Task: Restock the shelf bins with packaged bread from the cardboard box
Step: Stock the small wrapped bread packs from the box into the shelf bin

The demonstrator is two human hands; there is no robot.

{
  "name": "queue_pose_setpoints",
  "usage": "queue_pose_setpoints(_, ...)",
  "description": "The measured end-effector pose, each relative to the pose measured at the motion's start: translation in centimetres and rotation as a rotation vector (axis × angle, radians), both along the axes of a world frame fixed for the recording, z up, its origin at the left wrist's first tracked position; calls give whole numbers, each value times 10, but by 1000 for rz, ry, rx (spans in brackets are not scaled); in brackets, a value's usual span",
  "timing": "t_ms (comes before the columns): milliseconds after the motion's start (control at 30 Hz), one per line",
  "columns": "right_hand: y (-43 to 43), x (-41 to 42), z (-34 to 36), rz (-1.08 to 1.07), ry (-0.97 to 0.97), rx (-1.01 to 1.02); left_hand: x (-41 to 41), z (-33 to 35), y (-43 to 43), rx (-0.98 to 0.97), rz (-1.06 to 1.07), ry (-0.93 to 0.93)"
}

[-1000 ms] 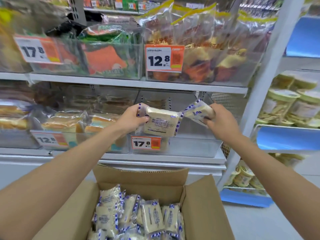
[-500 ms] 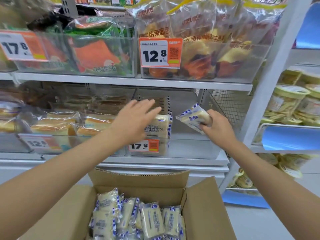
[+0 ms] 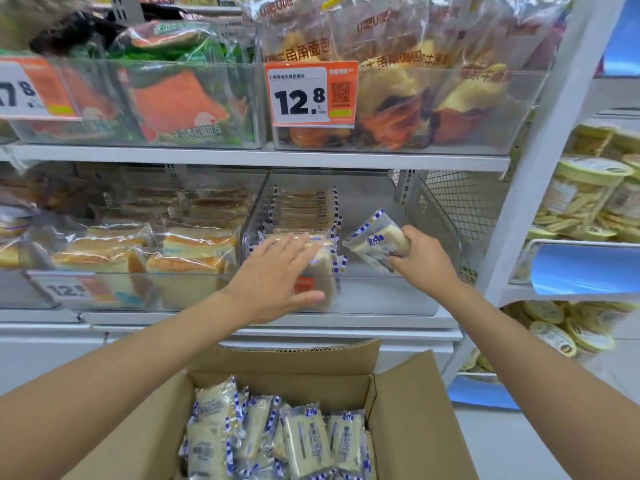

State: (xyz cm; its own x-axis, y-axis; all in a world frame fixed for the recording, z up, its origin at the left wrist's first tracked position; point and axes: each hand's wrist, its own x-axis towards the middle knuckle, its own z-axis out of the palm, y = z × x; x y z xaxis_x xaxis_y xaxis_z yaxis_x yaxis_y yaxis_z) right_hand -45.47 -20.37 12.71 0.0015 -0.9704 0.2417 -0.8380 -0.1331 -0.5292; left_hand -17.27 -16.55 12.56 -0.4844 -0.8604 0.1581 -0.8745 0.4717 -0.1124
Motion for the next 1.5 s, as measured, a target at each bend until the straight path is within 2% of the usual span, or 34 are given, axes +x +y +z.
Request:
queue_pose_setpoints(67, 0, -1, 1, -2, 1, 25, 4, 9, -6, 73, 64, 56)
queue_pose_setpoints(167, -3, -2, 2, 14, 27, 65, -14, 20, 1, 159, 51, -40)
queue_pose_setpoints(267, -11, -1, 7, 31, 80, 117, -24, 42, -30, 249, 70, 279)
queue_pose_setpoints(333, -21, -2, 9, 42, 88, 144, -24, 52, -68, 294, 106, 386)
queue_pose_setpoints(400, -37, -5, 8, 42, 89, 141, -29, 47, -97, 404, 115, 327)
queue_pose_setpoints(467, -60, -6, 7, 48, 178, 78, -32, 34, -113, 497, 127, 212)
queue_pose_setpoints(600, -122, 2, 8, 24, 455, -21, -23, 13, -126, 454, 124, 161)
queue_pose_setpoints(767, -179, 10, -23, 80, 614, -110, -20, 5, -130, 423, 121, 113)
queue_pose_setpoints(933, -194, 15, -33, 89, 455, -364, -21, 6, -127, 397, 128, 87)
queue_pose_setpoints(1167, -193, 19, -39, 132, 435, -381, -22, 5, -127, 386, 133, 90)
queue_pose_setpoints(1300, -179, 19, -29, 148, 408, -277, -23, 8, -129, 419, 132, 121)
queue_pose_setpoints(1367, -159, 21, -15, 144, 331, -215, -22, 17, -123, 469, 107, 256)
queue_pose_setpoints(1433, -129, 25, 5, 145, 149, -106, -18, 33, -110, 465, 67, 487)
queue_pose_setpoints(1500, -93, 26, 24, 215, -88, 52, -10, 49, -86, 376, -9, 591)
